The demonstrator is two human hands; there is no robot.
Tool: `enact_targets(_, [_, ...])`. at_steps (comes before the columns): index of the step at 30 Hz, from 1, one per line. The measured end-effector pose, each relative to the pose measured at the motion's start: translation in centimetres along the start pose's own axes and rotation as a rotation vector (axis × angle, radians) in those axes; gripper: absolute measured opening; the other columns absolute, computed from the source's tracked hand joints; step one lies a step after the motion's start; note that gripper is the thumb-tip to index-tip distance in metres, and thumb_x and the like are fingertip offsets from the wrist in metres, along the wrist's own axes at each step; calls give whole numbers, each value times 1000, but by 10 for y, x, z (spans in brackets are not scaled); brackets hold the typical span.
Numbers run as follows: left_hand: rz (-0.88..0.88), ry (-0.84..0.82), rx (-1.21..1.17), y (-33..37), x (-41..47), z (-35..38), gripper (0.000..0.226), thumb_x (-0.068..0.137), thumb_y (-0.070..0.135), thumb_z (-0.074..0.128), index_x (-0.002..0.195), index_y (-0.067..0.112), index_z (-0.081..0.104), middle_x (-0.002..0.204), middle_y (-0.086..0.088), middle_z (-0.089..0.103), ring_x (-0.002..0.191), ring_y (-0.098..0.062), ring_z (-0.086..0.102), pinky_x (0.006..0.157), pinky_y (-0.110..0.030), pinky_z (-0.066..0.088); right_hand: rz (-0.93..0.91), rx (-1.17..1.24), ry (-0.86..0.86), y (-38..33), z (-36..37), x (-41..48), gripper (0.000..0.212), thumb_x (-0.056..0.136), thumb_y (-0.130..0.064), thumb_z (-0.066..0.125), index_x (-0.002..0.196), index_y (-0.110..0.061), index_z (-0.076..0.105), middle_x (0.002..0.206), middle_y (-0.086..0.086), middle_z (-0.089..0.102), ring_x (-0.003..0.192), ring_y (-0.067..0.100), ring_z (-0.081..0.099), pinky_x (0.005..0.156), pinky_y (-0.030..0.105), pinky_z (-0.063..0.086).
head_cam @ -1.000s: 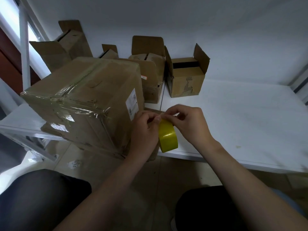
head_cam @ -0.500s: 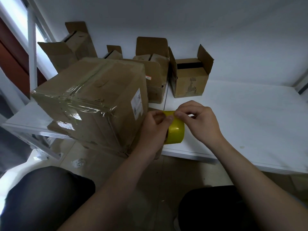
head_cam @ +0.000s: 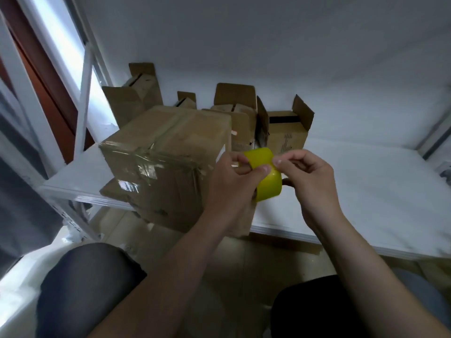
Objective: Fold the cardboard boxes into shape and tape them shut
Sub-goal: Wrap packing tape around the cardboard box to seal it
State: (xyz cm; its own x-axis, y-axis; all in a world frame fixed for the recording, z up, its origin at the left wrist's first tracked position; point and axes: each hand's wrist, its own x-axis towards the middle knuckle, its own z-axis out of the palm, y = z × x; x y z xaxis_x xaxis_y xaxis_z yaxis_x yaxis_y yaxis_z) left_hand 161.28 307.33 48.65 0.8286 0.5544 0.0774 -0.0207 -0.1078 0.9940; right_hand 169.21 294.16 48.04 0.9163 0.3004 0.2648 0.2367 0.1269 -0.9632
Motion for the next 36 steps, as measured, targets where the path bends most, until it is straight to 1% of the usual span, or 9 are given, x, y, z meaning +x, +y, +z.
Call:
enact_targets(2, [69, 9, 27, 20, -2, -19, 34, 81, 40, 81, 101, 36, 53, 108, 13, 69, 87, -3, 68, 49, -7, 45, -14, 68, 3, -15, 14, 3, 7, 95, -16, 67, 91, -17, 73, 84, -2, 75, 78, 11, 70, 67, 29, 58])
enact_targets(6, [285, 81, 135, 51, -5, -82, 37, 81, 32, 83, 103, 38, 54, 81, 23, 73, 76, 10, 68, 49, -7, 46, -94, -38, -121, -34, 64, 7, 19, 100, -18, 59, 90, -23, 75, 83, -9, 74, 79, 8, 69, 68, 26, 58])
enact_targets(10, [309, 259, 309, 48, 2, -163, 48, 79, 31, 84, 113, 41, 52, 99, 11, 73, 85, 0, 71, 63, -18, 55, -199, -413, -307, -30, 122, 12, 20, 98, -21, 61, 98, -36, 74, 98, -23, 69, 96, -1, 63, 84, 24, 53])
enact_targets(15, [272, 455, 569, 13, 19, -260, 21, 81, 21, 81, 94, 32, 69, 74, 20, 68, 79, -5, 66, 70, -21, 50, -469, -920, -378, -13, 187, 11, 24, 95, -31, 63, 118, -34, 71, 121, -14, 66, 117, 15, 49, 102, 30, 38])
enact_targets(20, [124, 530, 875, -34, 69, -328, 26, 87, 20, 72, 112, 27, 76, 99, -4, 76, 98, -31, 66, 76, -36, 49, -566, -1071, -355, 0, 252, 11, 43, 94, -35, 60, 136, -26, 61, 139, -8, 58, 129, 19, 47, 114, 40, 31])
enact_targets(24, [8, 416, 1045, -87, 117, -365, 40, 91, 17, 65, 127, 33, 69, 123, -13, 69, 112, -39, 61, 89, -45, 53, -524, -1229, -379, 19, 279, 16, 51, 97, -41, 54, 146, -29, 50, 149, -10, 50, 134, 18, 41, 120, 43, 27])
enact_targets(28, [-101, 346, 1025, -139, 156, -387, 44, 93, 17, 62, 131, 38, 66, 135, -10, 63, 121, -36, 57, 96, -44, 50, -570, -1317, -273, 37, 284, 13, 48, 93, -35, 61, 139, -25, 60, 141, -6, 60, 126, 23, 53, 116, 47, 36])
enact_targets(31, [-143, 298, 1033, -168, 178, -394, 38, 96, 18, 60, 130, 35, 68, 138, -9, 61, 123, -35, 57, 94, -41, 48, -583, -1272, -226, 42, 284, 16, 43, 93, -33, 62, 135, -26, 64, 136, -9, 63, 121, 21, 56, 98, 42, 51])
enact_targets(36, [-248, 205, 1050, -177, 194, -387, 34, 100, 20, 55, 132, 24, 65, 139, -8, 58, 126, -33, 54, 108, -47, 37, -588, -1276, -198, 44, 278, 18, 38, 96, -35, 61, 133, -30, 66, 133, -14, 65, 117, 15, 57, 87, 30, 50])
